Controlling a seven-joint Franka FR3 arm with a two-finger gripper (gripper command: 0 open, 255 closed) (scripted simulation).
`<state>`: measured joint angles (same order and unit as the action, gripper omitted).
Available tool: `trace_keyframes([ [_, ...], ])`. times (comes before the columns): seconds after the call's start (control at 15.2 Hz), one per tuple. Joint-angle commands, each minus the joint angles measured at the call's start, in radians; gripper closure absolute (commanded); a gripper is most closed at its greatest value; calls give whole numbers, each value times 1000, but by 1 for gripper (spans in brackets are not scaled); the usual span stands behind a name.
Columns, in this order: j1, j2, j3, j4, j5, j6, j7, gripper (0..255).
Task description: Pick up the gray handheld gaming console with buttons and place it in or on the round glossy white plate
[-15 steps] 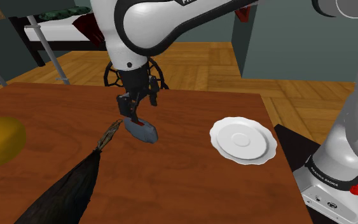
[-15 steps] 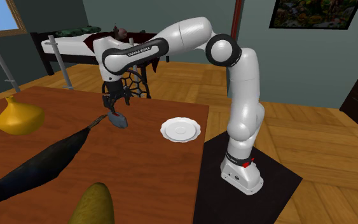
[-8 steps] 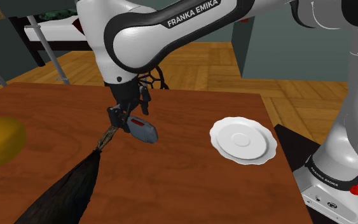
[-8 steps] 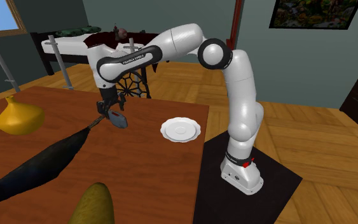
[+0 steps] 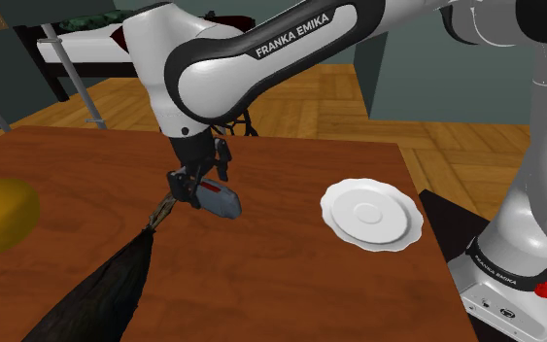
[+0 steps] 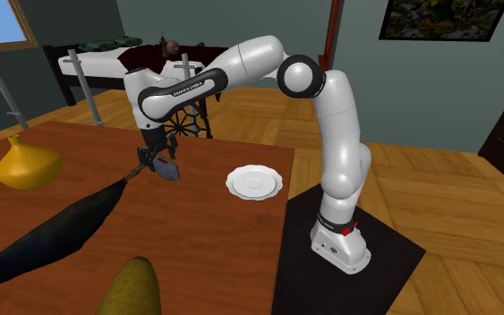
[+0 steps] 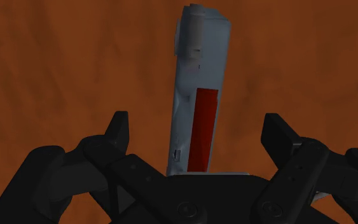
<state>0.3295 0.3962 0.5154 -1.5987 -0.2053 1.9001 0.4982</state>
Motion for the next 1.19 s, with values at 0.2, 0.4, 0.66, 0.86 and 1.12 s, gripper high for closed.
trace_keyframes([
  [0.2, 0, 0, 0, 0, 0, 0, 0, 255],
  [0.4, 0, 0, 0, 0, 0, 0, 0, 255],
  [0.66, 0, 0, 0, 0, 0, 0, 0, 255],
  [0.86, 0, -7, 2, 18, 4, -23, -3, 255],
  [1.12, 2, -16, 5, 59, 11, -73, -8, 255],
])
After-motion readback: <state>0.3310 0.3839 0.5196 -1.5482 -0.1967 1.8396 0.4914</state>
